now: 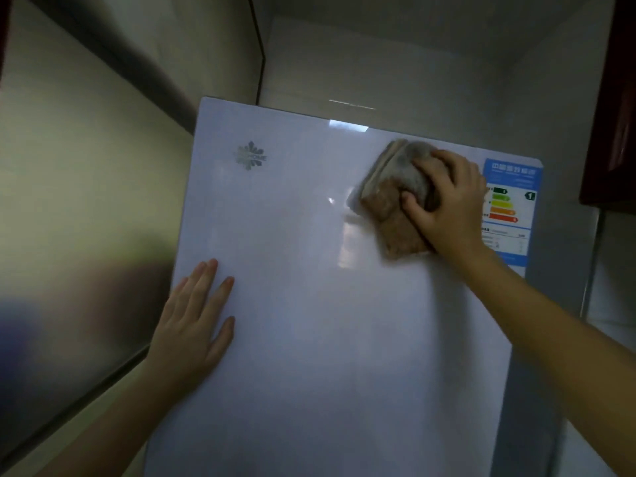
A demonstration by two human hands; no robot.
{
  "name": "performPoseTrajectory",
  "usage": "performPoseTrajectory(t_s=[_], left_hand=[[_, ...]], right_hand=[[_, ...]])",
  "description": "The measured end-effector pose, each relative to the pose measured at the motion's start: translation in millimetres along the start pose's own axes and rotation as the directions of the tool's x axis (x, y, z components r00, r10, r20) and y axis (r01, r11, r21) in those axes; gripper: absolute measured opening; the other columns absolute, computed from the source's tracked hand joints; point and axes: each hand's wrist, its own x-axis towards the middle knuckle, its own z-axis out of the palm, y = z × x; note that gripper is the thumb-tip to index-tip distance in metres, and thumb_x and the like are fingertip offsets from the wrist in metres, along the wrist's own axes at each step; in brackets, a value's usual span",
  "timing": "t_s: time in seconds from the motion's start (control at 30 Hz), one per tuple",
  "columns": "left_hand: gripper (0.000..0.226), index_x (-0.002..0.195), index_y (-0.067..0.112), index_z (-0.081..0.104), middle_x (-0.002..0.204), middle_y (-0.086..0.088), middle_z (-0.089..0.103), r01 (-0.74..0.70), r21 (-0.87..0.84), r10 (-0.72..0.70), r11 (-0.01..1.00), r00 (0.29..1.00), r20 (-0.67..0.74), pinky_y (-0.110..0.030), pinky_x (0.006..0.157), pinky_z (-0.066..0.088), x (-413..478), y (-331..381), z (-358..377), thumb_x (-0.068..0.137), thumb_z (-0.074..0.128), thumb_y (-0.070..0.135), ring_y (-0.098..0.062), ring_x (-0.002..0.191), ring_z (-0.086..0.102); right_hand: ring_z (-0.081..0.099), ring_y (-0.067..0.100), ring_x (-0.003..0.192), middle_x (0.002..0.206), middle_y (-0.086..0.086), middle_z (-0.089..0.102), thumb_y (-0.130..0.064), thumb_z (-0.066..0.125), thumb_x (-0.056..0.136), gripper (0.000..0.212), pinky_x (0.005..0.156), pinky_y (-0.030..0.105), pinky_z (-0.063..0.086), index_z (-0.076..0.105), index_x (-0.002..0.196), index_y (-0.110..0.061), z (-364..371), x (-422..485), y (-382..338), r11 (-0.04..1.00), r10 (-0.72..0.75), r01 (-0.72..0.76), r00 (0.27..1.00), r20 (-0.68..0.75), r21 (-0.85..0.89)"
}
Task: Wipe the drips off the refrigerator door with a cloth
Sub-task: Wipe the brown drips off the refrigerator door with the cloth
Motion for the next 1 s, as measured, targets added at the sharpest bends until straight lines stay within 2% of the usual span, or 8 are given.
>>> performPoseTrajectory(t_s=[0.13, 0.23, 0.3, 0.47, 0.53, 0.67, 0.87, 1.0], left_hand=[[0.063, 0.148, 0.005, 0.043, 0.162, -0.018, 0.027, 0.047, -0.020, -0.047, 0.999, 0.999, 0.006, -0.039, 0.127, 0.010, 0.0, 8.6, 0.3, 0.096, 0.040, 0.041, -0.034, 0.151, 0.027], [0.064, 0.149, 0.005, 0.042, 0.162, -0.019, 0.027, 0.059, -0.018, -0.058, 0.998, 0.998, 0.028, -0.037, 0.128, 0.006, 0.7, 11.3, -2.3, 0.096, 0.039, 0.041, -0.035, 0.151, 0.026], [0.065, 0.149, 0.005, 0.041, 0.162, -0.020, 0.027, 0.060, -0.003, -0.060, 0.998, 0.997, 0.046, -0.034, 0.128, 0.003, 1.5, 11.7, -3.6, 0.096, 0.038, 0.042, -0.035, 0.151, 0.026], [0.065, 0.147, 0.003, 0.044, 0.162, -0.021, 0.028, 0.065, 0.030, -0.067, 0.997, 0.997, 0.041, -0.035, 0.127, 0.005, 2.4, 12.7, -6.1, 0.095, 0.038, 0.042, -0.037, 0.150, 0.028], [0.065, 0.147, 0.003, 0.044, 0.161, -0.021, 0.029, 0.062, 0.037, -0.064, 0.997, 0.997, 0.039, -0.038, 0.127, 0.008, 1.9, 13.3, -5.4, 0.095, 0.038, 0.042, -0.037, 0.150, 0.028], [0.068, 0.148, 0.003, 0.041, 0.163, -0.021, 0.025, 0.061, 0.039, -0.063, 0.997, 0.996, 0.063, -0.052, 0.122, 0.023, 1.7, 10.5, -4.3, 0.095, 0.036, 0.045, -0.039, 0.150, 0.026], [0.069, 0.147, 0.001, 0.040, 0.163, -0.010, 0.020, 0.061, 0.041, -0.062, 0.997, 0.998, 0.032, -0.053, 0.122, 0.021, 0.5, 13.8, -0.2, 0.094, 0.036, 0.044, -0.036, 0.152, 0.022], [0.068, 0.146, -0.001, 0.039, 0.161, -0.006, 0.018, 0.081, 0.051, -0.081, 0.995, 0.997, 0.003, -0.053, 0.122, 0.020, 0.5, 17.2, 2.6, 0.094, 0.036, 0.042, -0.025, 0.150, 0.015]], right_hand=[[0.054, 0.040, 0.120, 0.138, 0.019, 0.055, -0.049, 0.063, 0.090, 0.055, 0.099, 0.053, 0.043, 0.059, 0.134, -0.018, 9.4, -65.2, -17.7, 0.962, -0.273, 0.273, 0.956, 0.103, 0.018], [0.058, 0.035, 0.120, 0.138, 0.017, 0.060, -0.053, 0.062, 0.092, 0.052, 0.098, 0.047, 0.044, 0.065, 0.131, -0.019, 6.4, -125.7, -24.1, 0.747, -0.658, 0.655, 0.706, 0.262, 0.109], [0.060, 0.033, 0.122, 0.138, 0.015, 0.063, -0.055, 0.061, 0.094, 0.051, 0.098, 0.044, 0.044, 0.068, 0.130, -0.020, -1.2, -136.0, -13.7, 0.677, -0.722, 0.722, 0.616, 0.314, 0.142], [0.053, 0.037, 0.122, 0.140, 0.016, 0.053, -0.052, 0.060, 0.094, 0.055, 0.098, 0.050, 0.042, 0.058, 0.136, -0.017, -26.1, -81.4, 37.6, 0.910, -0.403, 0.414, 0.897, 0.179, -0.028], [0.054, 0.038, 0.123, 0.141, 0.016, 0.055, -0.051, 0.063, 0.091, 0.056, 0.101, 0.050, 0.040, 0.061, 0.134, -0.015, -32.4, -75.2, 48.1, 0.951, -0.298, 0.307, 0.940, 0.165, -0.032], [0.053, 0.039, 0.122, 0.140, 0.018, 0.053, -0.052, 0.062, 0.092, 0.058, 0.102, 0.050, 0.038, 0.056, 0.138, -0.017, -33.7, -130.3, 51.3, 0.907, -0.415, 0.419, 0.880, 0.231, 0.032], [0.052, 0.031, 0.130, 0.146, 0.011, 0.049, -0.051, 0.058, 0.097, 0.051, 0.103, 0.046, 0.041, 0.057, 0.139, -0.021, -53.4, -236.2, 60.0, 0.714, -0.689, 0.672, 0.623, 0.371, 0.196], [0.053, 0.037, 0.124, 0.143, 0.017, 0.049, -0.053, 0.051, 0.100, 0.052, 0.101, 0.047, 0.040, 0.053, 0.139, -0.018, -65.5, -209.7, 98.9, 0.796, -0.591, 0.601, 0.746, 0.305, 0.072]])
